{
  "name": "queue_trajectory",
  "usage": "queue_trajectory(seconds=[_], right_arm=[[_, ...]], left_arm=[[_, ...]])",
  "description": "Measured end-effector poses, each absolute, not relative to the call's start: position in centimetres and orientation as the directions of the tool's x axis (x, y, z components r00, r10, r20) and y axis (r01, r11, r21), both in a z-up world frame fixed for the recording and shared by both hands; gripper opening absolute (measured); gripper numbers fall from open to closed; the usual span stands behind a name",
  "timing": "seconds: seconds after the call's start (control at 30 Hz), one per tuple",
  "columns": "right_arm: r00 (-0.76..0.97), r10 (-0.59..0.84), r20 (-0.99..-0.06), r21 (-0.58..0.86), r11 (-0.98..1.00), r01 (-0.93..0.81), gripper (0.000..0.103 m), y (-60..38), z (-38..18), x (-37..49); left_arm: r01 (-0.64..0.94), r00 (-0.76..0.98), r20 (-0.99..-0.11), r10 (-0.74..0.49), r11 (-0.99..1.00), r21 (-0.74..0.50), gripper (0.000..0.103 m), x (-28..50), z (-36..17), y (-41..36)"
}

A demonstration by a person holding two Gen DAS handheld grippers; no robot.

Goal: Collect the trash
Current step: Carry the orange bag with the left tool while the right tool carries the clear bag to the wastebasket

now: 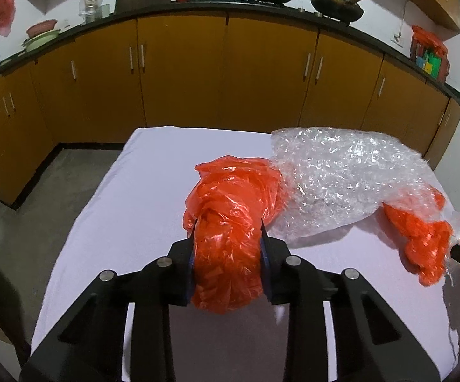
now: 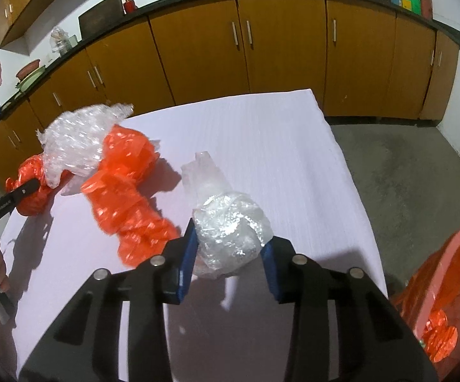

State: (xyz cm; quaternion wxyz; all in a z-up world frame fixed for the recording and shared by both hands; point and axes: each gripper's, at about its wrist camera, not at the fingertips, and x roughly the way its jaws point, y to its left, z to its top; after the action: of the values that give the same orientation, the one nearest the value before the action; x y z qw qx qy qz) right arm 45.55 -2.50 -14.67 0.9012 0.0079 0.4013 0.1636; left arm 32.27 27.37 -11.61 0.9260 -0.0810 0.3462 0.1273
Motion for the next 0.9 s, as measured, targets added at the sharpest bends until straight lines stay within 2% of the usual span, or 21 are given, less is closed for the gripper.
queue_trajectory(seconds=[0.53, 0.9], right_arm=[[0.636, 0.352, -0.687, 0.198, 0.932, -0.303, 0.037, -6.6, -11.9, 35.6], [0.713, 0.34, -0.614, 0.206, 0.94, -0.271, 0.037, -10.1, -7.4, 31.5]], left_arm=[[-0.283, 0.771, -0.626, 0.116, 0.943, -0.175, 0.032, 21.0, -9.4, 25.5], [-0.203, 0.824, -0.563, 0.069, 0.963, -0.179, 0.032, 17.1, -5.8, 21.6]])
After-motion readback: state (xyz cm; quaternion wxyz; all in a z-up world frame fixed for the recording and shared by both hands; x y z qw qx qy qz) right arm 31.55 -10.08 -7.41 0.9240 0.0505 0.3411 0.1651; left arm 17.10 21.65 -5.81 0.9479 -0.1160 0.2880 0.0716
